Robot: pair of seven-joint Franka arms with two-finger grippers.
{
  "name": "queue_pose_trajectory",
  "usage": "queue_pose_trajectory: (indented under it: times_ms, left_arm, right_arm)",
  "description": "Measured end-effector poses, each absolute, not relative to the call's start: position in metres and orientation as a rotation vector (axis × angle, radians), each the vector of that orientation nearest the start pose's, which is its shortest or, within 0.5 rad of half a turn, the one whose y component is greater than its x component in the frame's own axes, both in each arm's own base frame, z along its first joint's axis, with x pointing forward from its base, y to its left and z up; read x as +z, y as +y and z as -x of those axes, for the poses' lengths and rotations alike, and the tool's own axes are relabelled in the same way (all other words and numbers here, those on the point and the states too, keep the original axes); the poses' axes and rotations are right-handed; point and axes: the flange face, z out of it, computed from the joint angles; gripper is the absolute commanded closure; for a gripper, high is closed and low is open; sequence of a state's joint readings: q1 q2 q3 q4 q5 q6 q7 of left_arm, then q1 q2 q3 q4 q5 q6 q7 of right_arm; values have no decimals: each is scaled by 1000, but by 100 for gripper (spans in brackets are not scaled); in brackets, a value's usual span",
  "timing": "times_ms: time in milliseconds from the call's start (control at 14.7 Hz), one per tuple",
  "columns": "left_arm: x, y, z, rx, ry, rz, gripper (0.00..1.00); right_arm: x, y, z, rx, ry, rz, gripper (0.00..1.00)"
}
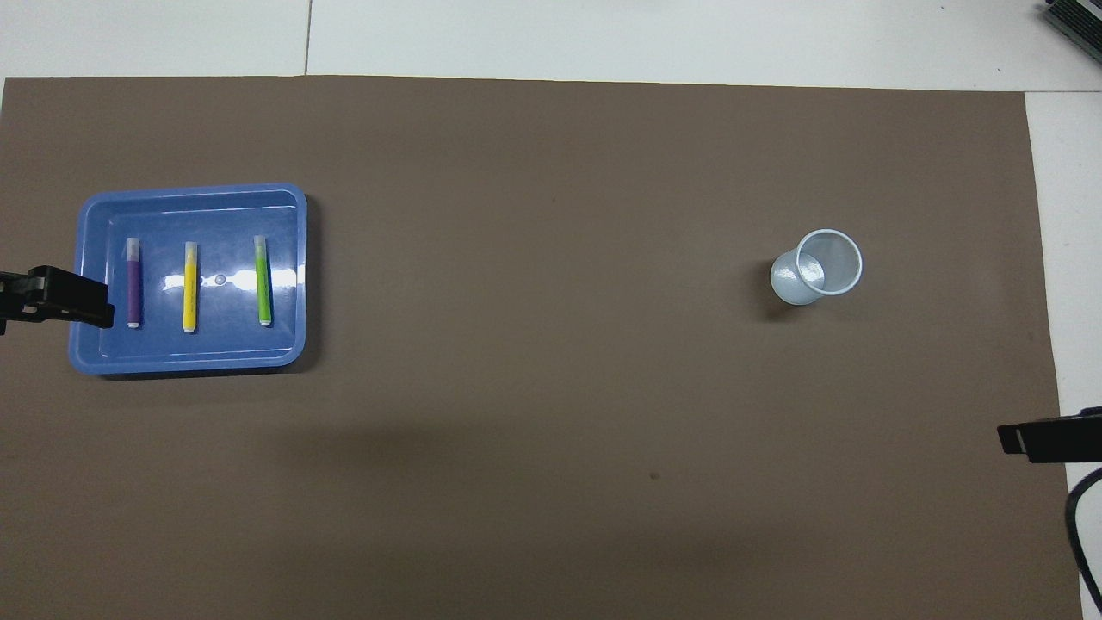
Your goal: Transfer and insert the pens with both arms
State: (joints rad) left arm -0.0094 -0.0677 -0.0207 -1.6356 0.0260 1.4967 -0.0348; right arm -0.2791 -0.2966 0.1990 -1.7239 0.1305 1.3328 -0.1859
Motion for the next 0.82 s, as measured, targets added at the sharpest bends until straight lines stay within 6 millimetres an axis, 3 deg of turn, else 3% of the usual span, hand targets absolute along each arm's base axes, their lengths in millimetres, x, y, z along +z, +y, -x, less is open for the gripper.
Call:
queue_pose_trajectory:
  times_ms: [816]
  left_arm:
    - [625,-13,-525,109,-9,3110,0]
  right_arm:
    - [681,-4,-433,134,-177,3061,0]
